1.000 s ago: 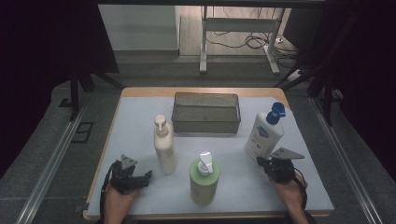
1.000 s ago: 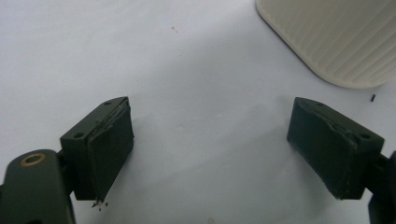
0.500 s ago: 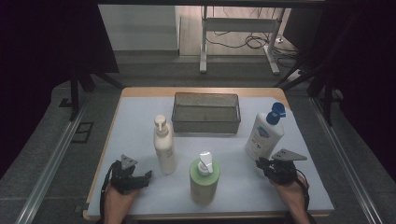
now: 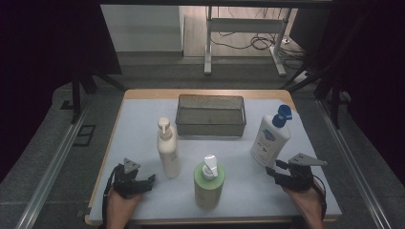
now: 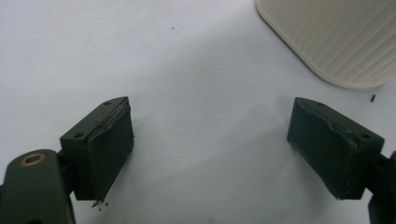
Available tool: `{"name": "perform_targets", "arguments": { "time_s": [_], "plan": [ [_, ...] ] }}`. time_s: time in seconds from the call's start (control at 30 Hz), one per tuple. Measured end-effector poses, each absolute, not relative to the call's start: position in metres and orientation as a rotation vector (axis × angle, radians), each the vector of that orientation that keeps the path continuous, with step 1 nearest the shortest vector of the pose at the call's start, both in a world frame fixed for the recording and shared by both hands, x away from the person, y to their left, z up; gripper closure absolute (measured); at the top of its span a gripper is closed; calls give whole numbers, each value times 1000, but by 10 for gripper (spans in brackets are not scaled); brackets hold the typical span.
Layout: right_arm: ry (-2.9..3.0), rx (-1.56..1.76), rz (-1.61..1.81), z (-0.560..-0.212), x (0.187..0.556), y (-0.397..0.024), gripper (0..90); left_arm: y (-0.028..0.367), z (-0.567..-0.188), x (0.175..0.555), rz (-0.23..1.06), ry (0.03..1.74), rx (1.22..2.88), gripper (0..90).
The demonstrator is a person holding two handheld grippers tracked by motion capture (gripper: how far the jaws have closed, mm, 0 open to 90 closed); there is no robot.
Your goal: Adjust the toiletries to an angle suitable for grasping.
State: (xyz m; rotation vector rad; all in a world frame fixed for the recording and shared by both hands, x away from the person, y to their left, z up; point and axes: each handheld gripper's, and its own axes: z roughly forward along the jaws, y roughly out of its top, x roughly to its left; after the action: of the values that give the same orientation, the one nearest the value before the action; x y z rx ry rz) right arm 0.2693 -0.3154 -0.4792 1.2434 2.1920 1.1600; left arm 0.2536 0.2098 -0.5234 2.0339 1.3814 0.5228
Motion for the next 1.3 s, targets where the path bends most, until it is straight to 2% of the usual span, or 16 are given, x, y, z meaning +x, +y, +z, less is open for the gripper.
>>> {"name": "perform_targets", "arguments": {
  "time_s": [0.47,1.3],
  "plan": [
    [2145,1239,1162,-452,275,-326,293,210,-523,254,523,1382,2034,144],
    [2079,1204,1172,-424,304,-311,262,210,-523,254,521,1381,2036,144]
  ]
}}
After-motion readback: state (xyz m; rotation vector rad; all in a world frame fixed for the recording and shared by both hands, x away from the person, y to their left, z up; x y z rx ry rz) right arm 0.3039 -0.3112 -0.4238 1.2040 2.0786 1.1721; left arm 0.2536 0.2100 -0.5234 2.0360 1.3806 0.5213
